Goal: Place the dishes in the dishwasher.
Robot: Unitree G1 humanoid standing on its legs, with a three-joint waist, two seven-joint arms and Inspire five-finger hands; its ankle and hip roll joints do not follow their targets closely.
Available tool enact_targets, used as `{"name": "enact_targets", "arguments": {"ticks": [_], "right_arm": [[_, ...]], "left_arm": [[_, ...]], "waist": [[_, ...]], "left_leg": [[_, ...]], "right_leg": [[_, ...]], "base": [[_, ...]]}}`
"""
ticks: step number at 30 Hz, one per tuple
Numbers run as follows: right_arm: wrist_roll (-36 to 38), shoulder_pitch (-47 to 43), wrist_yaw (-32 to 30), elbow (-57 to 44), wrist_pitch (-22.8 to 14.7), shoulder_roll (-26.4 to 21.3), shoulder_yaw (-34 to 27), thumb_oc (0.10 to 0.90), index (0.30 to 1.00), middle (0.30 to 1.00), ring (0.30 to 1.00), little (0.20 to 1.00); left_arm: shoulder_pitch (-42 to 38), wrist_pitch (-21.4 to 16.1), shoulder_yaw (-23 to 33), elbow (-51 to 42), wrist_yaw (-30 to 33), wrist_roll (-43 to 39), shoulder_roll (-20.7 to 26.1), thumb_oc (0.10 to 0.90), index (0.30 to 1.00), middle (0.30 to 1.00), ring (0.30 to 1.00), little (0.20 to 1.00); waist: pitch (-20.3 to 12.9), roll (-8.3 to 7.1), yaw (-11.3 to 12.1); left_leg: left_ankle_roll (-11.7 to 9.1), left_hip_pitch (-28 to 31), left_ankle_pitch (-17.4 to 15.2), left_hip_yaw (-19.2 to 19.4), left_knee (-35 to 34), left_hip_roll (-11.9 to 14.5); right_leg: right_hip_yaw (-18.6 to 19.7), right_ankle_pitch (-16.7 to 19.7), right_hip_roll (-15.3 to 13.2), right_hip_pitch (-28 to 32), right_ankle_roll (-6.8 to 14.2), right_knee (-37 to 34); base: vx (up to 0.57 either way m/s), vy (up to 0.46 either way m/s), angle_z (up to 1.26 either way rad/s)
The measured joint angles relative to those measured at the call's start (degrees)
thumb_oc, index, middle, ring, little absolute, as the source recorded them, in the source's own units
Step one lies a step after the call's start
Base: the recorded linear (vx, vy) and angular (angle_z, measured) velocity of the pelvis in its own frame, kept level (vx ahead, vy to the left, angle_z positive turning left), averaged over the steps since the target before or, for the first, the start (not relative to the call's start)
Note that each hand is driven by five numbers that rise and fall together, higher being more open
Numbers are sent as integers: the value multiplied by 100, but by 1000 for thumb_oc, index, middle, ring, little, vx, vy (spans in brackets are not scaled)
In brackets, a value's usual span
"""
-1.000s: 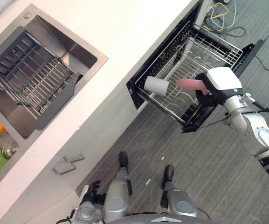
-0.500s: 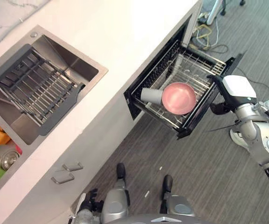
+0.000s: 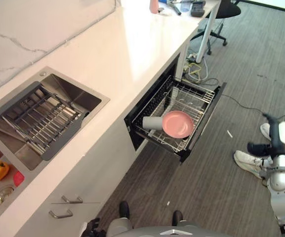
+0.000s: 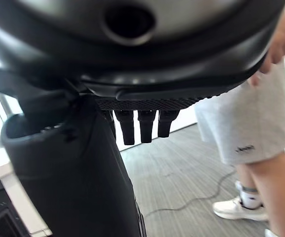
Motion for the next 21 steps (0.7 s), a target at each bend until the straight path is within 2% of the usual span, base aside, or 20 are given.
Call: {"name": "enact_targets", "arguments": {"ticks": [2, 4, 5, 6, 7, 9, 10, 11, 12, 13, 15, 16, 18, 19, 21], "right_arm": [[19, 50, -60, 230, 25, -26, 103, 400, 300, 300, 300, 300], [176, -195, -217, 575, 1, -206, 273, 400, 300, 300, 300, 300], [176, -195, -217, 575, 1, -206, 273, 400, 300, 300, 300, 300], [213, -471, -217, 915, 17, -361, 300, 400, 300, 300, 300, 300], [263, -562, -215, 1032, 53, -360, 331, 400, 300, 300, 300, 300], [400, -605, -203, 1005, 41, -324, 469, 400, 300, 300, 300, 300], [397, -1148, -345, 1475, -4, -342, 872, 400, 300, 300, 300, 300], [401, -1868, -495, 2328, -3, -465, 1343, 400, 300, 300, 300, 300], [524, -2254, -401, 2607, 67, -667, 1327, 400, 300, 300, 300, 300], [561, -2395, -492, 2610, 68, -678, 1299, 400, 300, 300, 300, 300], [621, -2618, -529, 2603, 43, -655, 1338, 400, 300, 300, 300, 300], [623, -2761, -548, 2610, -32, -634, 1436, 400, 300, 300, 300, 300], [630, -2910, -695, 3051, 202, -684, 1491, 400, 300, 300, 300, 300], [647, -3121, -718, 3559, 271, -725, 1513, 400, 300, 300, 300, 300], [868, -3478, -738, 3994, 328, -729, 1517, 400, 300, 300, 300, 300]], "left_arm": [[131, -5, -109, -168, 2, -3, -55, 800, 900, 900, 900, 900], [140, -79, -326, -359, 16, -9, -88, 800, 900, 900, 900, 900], [140, -79, -326, -359, 16, -9, -88, 800, 900, 900, 900, 900], [53, -120, -463, -520, 23, -16, -138, 800, 900, 900, 900, 900], [40, -115, -451, -513, 23, -19, -207, 800, 900, 900, 900, 900], [52, -124, -422, -470, 34, -22, -291, 800, 900, 900, 900, 900], [226, -114, -553, -712, 168, -165, -285, 800, 900, 900, 900, 900], [186, -231, -953, -609, 198, -197, -149, 800, 900, 900, 900, 900], [-62, -321, -971, -551, 121, -187, -181, 800, 900, 900, 900, 900], [-100, -353, -842, -499, 133, -215, -275, 800, 900, 900, 900, 900], [-111, -381, -806, -414, 174, -247, -359, 800, 900, 900, 900, 900], [-88, -354, -824, -333, 121, -243, -420, 800, 900, 900, 900, 900], [-36, -363, -961, -320, 58, -240, -435, 800, 900, 900, 900, 900], [-6, -377, -1092, -303, 47, -234, -427, 800, 900, 900, 900, 900], [28, -372, -1121, -251, 22, -233, -439, 800, 900, 900, 900, 900]], "waist": [[-45, 167, -24], [37, 415, -28], [37, 415, -28], [277, 652, -7], [330, 760, 31], [357, 841, 72], [457, 842, 23], [520, 879, -34], [681, 1089, 80], [756, 1181, 145], [839, 1282, 245], [859, 1363, 424], [884, 1345, 467], [888, 1338, 482], [899, 1331, 575]], "left_leg": [[4, -85, 7, -9, 3, -6], [15, -366, 103, -39, 4, -11], [15, -366, 103, -39, 4, -11], [53, -527, 166, -64, 5, -38], [60, -554, 174, -70, 5, -56], [62, -549, 175, -74, 5, -79], [44, -581, 214, -78, 36, -89], [-4, -591, 253, -164, 28, -98], [1, -634, 255, -339, 9, -119], [11, -675, 263, -422, 10, -134], [19, -689, 271, -498, 11, -146], [24, -687, 287, -669, 11, -194], [18, -654, 334, -972, 11, -259], [-12, -639, 380, -1267, 10, -300], [-11, -639, 402, -1478, 7, -353]], "right_leg": [[9, 18, -5, -93, 26, 0], [1, 95, -16, -361, 50, 1], [1, 95, -16, -361, 50, 1], [-6, 190, -29, -486, 23, 23], [-16, 209, -45, -508, 3, 24], [-33, 195, -65, -493, 13, 31], [-83, 151, -85, -529, 81, 66], [-68, 189, -104, -536, 83, 38], [-167, 199, -101, -501, 72, 36], [-244, 197, -103, -502, 76, 34], [-318, 205, -107, -482, 49, 27], [-509, 166, -101, -341, 55, 34], [-828, 81, -105, -113, 58, 36], [-1150, 5, -115, 65, 61, 33], [-1397, -48, -77, 217, 65, 32]], "base": [[-243, 47, 0], [-131, 35, 2], [-2, 0, 6], [0, 0, 7], [-204, 92, 8], [-214, 91, 1], [-16, -8, -4], [-6, -37, 18], [-3, -38, 35], [9, -61, 43], [21, -76, 33], [25, -79, 58], [36, -50, 96], [25, -25, 109], [11, -13, 68]]}}
